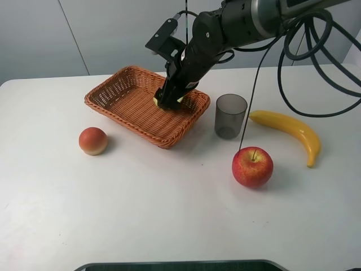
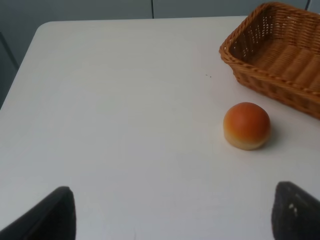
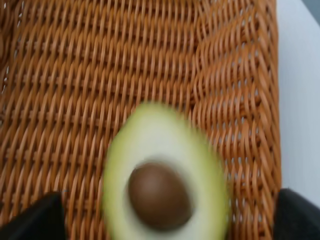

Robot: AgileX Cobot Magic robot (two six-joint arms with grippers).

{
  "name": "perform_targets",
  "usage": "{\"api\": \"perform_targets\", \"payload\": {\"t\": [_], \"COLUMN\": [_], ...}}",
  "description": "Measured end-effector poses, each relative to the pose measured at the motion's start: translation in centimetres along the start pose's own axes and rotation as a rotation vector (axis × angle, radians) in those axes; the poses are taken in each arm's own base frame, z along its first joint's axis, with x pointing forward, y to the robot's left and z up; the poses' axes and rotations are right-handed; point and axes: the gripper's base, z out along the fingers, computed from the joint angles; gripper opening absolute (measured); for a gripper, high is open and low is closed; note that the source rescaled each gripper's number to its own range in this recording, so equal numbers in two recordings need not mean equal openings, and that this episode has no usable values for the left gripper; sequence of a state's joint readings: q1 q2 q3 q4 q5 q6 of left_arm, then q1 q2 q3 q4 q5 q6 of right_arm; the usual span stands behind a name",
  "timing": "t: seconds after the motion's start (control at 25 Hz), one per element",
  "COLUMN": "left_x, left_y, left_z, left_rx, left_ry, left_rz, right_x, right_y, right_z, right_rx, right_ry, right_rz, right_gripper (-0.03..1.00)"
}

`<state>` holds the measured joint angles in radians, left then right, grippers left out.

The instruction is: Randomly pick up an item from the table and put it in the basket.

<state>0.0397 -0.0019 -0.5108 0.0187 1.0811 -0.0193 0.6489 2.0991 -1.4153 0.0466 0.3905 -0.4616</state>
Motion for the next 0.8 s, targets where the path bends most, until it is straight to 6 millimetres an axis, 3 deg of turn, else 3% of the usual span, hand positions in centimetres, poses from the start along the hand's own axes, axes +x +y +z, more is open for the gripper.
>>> {"api": "perform_targets", "payload": {"t": [0.08, 0.32, 0.52, 0.68, 0.8], "left_x": [0.0, 0.0, 0.0, 0.0, 0.0], "left_y": [0.0, 0.0, 0.0, 0.0, 0.0], "left_z": [0.0, 0.0, 0.0, 0.0, 0.0], "left_rx": [0.000, 0.000, 0.000, 0.000, 0.000], "left_ry": [0.000, 0.000, 0.000, 0.000, 0.000], "left_rz": [-0.002, -0.004, -0.002, -0.002, -0.002], "right_x": [0.0, -0.2, -0.1, 2.1, 4.6], "right_y": [0.1, 0.1, -0.7, -2.5, -4.3], "right_z": [0.0, -1.1, -4.3, -7.2, -10.5], "right_rx": [-0.006, -0.021, -0.060, -0.050, -0.012], "right_ry": [0.004, 0.014, 0.070, 0.127, 0.146], "right_rz": [0.008, 0.024, 0.130, 0.296, 0.468], "right_gripper": [0.97, 0.98, 0.99, 0.99, 0.99]}}
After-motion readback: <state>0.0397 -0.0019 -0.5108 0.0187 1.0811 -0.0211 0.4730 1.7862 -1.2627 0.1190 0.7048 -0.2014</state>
